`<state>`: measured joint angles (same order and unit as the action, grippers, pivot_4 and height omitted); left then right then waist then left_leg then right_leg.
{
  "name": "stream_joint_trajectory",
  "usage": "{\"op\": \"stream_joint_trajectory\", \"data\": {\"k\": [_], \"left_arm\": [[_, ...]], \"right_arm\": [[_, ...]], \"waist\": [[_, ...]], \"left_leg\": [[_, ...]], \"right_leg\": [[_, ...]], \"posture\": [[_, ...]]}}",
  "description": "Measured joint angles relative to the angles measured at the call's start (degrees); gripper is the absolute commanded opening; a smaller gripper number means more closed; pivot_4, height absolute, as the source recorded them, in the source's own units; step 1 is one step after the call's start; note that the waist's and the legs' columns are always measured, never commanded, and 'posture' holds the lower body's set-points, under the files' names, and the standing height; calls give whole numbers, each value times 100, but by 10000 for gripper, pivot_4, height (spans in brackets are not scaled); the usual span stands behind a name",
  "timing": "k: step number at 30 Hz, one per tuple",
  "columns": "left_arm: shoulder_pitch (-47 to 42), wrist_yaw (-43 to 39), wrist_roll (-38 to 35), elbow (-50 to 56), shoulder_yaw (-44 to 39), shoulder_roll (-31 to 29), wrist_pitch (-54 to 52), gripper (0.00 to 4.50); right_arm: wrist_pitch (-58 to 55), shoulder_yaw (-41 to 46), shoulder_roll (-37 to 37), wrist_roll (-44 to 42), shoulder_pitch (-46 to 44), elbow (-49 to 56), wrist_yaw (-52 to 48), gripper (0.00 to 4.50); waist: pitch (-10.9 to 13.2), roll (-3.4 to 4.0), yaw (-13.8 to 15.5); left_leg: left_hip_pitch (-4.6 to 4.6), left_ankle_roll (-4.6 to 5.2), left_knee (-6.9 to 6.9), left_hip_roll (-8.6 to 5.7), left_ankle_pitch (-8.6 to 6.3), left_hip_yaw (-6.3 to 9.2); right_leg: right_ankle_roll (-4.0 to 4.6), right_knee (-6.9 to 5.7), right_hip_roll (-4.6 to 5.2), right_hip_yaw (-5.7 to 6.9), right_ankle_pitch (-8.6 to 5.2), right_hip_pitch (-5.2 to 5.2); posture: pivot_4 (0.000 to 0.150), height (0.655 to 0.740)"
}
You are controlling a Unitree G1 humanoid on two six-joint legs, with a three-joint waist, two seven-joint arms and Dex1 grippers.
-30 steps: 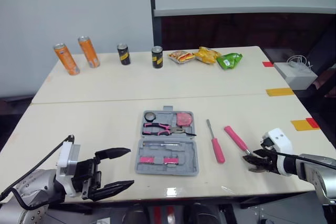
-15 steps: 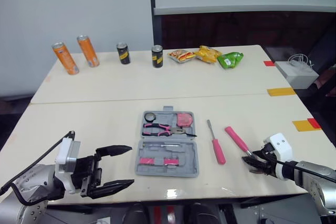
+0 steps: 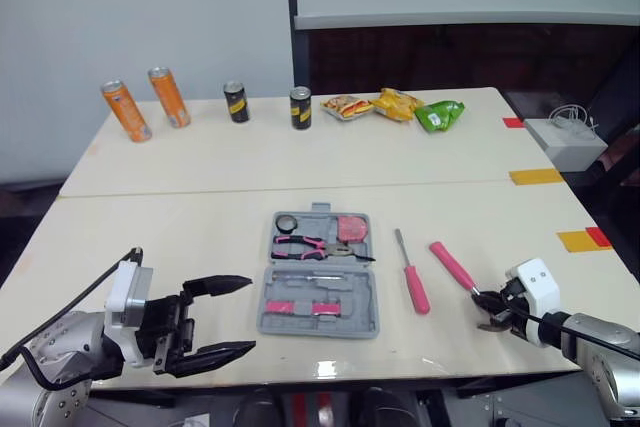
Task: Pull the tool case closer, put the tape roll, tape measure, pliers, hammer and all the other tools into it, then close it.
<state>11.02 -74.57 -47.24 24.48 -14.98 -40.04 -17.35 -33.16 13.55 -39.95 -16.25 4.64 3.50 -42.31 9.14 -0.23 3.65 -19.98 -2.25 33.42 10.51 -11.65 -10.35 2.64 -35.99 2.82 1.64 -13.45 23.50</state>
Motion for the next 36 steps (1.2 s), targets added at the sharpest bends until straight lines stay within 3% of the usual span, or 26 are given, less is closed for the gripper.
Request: {"op": "stream_joint_trajectory", "data": {"k": [6,13,19,28,36], "left_arm": [[-30,13,-127,6,-2,0,-107,45000],[-178,79,-306,-126,-306,-29,-112,45000],[-239,-370,-344,-692,-692,-74,89,45000],[-203,-885,-466,-1112,-1004,-612,-238,45000],[74,-1003,-495,-1072,-1352,-766,-343,45000]], "right_arm": [[99,70,-13,-173,29,92,-160,204],[-745,280,-478,-1593,-772,2032,-705,204],[-917,-870,-103,-2027,-1732,2576,-795,204],[270,-2658,549,-1241,-2531,1353,-1848,204],[1820,-3305,1085,-205,-3011,-432,-2466,204]], "waist": [[6,10,-3],[23,42,-47],[21,35,-22],[22,24,-19],[25,19,-91]], "left_leg": [[-3,0,0,0,0,-1],[1,2,-1,13,3,6],[-4,4,-2,12,4,7],[-5,-8,0,11,-3,6],[-11,-7,3,14,-2,3]], "right_leg": [[1,0,0,-1,0,3],[1,-8,-19,2,1,6],[0,6,-17,6,0,17],[2,2,-13,7,1,19],[8,-8,-14,6,4,19]], "posture": [[1500,7400],[1500,7400],[1500,7400],[1500,7400],[1500,7400]]}}
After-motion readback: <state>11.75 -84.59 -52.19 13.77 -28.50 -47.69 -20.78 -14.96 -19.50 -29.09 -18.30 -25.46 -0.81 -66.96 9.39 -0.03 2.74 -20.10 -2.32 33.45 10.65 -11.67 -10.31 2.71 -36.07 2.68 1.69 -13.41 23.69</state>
